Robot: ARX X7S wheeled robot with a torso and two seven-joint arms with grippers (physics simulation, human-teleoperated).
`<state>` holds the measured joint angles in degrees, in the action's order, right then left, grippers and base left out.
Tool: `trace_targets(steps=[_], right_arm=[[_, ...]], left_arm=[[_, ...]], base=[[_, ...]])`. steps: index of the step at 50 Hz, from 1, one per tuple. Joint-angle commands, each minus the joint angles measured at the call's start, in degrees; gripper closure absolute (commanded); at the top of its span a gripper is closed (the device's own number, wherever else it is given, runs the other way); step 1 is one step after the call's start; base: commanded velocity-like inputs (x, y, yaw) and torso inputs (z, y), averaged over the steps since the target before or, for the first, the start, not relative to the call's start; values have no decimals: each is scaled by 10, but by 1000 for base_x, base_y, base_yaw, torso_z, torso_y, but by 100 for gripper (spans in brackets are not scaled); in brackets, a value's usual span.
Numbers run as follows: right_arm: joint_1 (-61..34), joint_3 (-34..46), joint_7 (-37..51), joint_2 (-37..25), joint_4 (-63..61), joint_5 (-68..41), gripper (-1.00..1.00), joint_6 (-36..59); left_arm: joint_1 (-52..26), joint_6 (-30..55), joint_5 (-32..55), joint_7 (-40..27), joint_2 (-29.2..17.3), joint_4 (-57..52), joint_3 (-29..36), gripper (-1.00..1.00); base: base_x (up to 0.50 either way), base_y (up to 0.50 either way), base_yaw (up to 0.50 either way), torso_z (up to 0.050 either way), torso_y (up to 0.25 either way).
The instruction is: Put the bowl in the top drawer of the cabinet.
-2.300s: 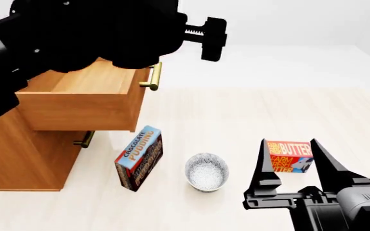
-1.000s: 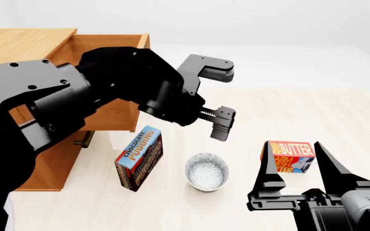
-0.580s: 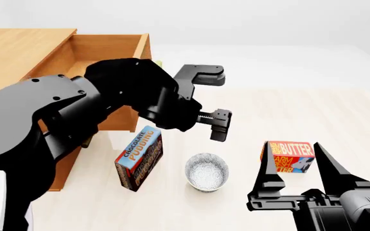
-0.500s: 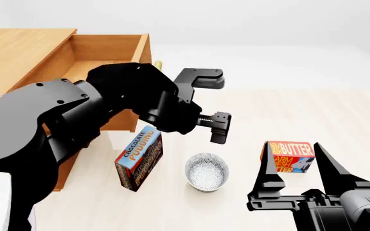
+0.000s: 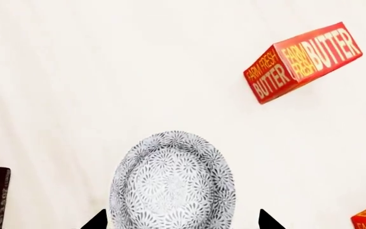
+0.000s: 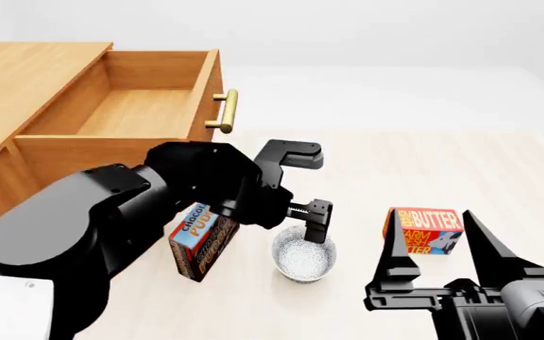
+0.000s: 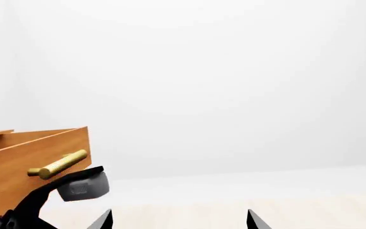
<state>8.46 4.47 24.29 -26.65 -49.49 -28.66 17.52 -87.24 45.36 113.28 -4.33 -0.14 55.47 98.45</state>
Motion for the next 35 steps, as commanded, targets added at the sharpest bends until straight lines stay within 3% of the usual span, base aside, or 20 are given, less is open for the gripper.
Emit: trace_targets(steps=[1,35], right_arm=[[0,-3,2,-2,3,-4,-100,-3],[2,4,2,-4,17,-1,-100,-13]], left_arm=[[36,4,-55,0,1,2,-45,-100],[67,-4,-73,11,1,63,-65,-100]], base=[[0,0,0,0,0],[0,0,0,0,0]])
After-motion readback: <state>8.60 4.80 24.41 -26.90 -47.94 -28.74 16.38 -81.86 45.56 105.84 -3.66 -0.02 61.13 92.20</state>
